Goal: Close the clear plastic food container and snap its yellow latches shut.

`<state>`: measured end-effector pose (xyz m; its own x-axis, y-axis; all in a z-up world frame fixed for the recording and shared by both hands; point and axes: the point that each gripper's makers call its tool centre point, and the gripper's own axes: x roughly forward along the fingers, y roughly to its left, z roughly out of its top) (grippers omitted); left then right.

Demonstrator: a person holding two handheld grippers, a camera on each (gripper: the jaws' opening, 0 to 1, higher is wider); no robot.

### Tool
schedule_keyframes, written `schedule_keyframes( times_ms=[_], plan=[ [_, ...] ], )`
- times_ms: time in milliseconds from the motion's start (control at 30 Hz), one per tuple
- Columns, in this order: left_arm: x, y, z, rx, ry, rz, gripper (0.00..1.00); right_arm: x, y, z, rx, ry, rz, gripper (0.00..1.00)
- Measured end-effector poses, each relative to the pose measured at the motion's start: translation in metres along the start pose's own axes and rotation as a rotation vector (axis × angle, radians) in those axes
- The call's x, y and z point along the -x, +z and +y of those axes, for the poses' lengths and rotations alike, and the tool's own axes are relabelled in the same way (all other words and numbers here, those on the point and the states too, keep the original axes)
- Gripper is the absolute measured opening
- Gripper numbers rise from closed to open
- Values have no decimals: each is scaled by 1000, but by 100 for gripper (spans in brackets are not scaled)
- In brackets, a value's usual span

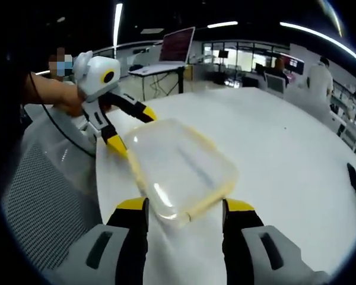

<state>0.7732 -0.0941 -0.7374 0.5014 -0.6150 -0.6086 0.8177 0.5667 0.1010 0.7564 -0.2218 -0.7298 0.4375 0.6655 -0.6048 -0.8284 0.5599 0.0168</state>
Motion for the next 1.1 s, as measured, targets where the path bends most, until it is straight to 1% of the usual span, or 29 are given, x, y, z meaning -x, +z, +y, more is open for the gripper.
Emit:
schedule_keyframes(
  times_ms=[400, 1100],
  plan=[
    [-7, 4, 15, -7, 4, 11, 50, -8, 7, -12, -2, -8, 4, 46],
    [-34, 20, 55, -15, 3, 23, 49, -29, 23, -54, 14, -26, 26, 46]
  ],
)
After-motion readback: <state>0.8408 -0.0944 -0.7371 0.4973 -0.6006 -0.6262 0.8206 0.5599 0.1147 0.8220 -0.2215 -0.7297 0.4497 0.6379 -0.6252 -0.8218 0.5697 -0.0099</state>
